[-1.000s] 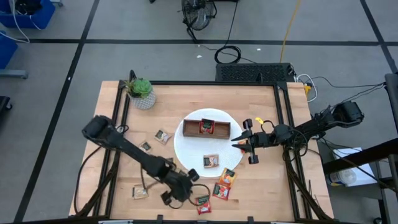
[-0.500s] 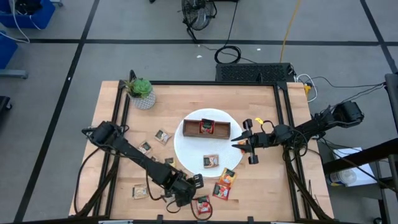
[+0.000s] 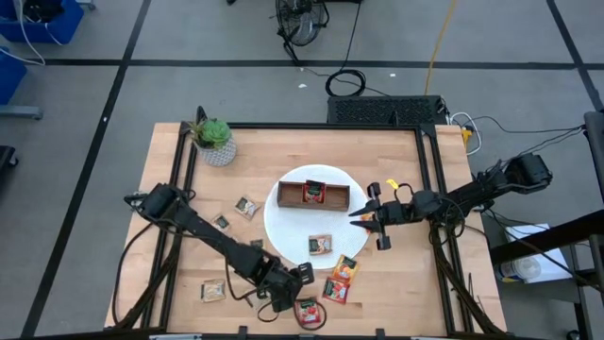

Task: Pick & Place Tea
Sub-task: Put the red tea bag into the middle section of the wooden organizer

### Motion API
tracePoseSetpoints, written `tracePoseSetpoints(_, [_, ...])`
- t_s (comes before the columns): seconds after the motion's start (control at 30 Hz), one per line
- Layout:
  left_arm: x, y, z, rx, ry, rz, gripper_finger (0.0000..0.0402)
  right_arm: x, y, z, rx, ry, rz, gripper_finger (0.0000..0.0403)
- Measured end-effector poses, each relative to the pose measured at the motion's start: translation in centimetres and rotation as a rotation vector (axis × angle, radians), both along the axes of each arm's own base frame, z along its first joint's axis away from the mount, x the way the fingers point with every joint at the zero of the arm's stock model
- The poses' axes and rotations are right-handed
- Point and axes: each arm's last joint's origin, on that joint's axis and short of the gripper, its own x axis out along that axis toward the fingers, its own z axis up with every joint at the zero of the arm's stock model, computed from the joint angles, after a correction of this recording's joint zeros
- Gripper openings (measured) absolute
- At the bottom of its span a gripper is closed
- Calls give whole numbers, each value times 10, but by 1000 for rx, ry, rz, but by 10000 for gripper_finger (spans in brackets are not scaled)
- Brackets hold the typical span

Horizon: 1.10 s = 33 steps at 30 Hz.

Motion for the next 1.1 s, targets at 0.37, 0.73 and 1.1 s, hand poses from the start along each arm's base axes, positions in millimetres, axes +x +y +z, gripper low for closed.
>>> tracePoseSetpoints(0.37, [21,-34,-29,218,11,243,180,0,-1,-1,95,29,-11,73])
tracePoseSetpoints(0.73, [18,-75,-4,24,40,35,218,1,-1,-3,188,61,3,73])
tracePoseSetpoints(1.1, [31,-74,-37,-33,96,23,193,1,0,-5,218,79,10,73])
